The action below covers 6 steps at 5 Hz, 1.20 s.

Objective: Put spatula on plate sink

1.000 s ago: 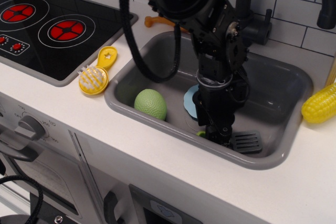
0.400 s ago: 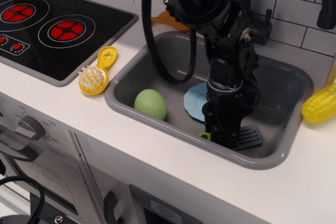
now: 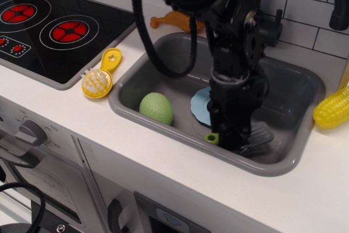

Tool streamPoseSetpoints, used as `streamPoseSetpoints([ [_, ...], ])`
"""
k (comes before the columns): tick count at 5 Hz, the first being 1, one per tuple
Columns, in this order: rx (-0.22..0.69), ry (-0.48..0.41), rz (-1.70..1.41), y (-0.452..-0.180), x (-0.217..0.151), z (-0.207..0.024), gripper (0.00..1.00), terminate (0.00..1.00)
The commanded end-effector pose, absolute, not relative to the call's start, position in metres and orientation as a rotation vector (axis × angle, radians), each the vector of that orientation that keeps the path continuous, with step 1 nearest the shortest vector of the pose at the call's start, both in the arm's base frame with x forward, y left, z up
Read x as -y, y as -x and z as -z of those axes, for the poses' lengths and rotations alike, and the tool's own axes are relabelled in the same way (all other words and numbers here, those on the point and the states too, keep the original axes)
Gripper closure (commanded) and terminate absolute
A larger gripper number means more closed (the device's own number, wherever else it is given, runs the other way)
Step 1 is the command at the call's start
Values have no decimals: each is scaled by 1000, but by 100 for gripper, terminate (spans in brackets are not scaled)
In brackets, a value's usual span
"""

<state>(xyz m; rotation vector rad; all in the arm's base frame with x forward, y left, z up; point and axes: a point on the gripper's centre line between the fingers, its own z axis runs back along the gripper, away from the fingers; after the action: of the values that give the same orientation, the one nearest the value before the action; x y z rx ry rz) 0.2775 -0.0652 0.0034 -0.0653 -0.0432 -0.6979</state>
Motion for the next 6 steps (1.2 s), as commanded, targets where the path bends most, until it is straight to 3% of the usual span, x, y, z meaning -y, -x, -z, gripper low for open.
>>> streamPoseSetpoints([
  [1,146,-40,309,-305,48,-22,100,0],
  [2,67,-12,190,-326,33,-14,100,0],
  [5,91,-7,148,-322,17,-15,100,0],
  [6,63,-9,129,-326,20,-13,0,0],
])
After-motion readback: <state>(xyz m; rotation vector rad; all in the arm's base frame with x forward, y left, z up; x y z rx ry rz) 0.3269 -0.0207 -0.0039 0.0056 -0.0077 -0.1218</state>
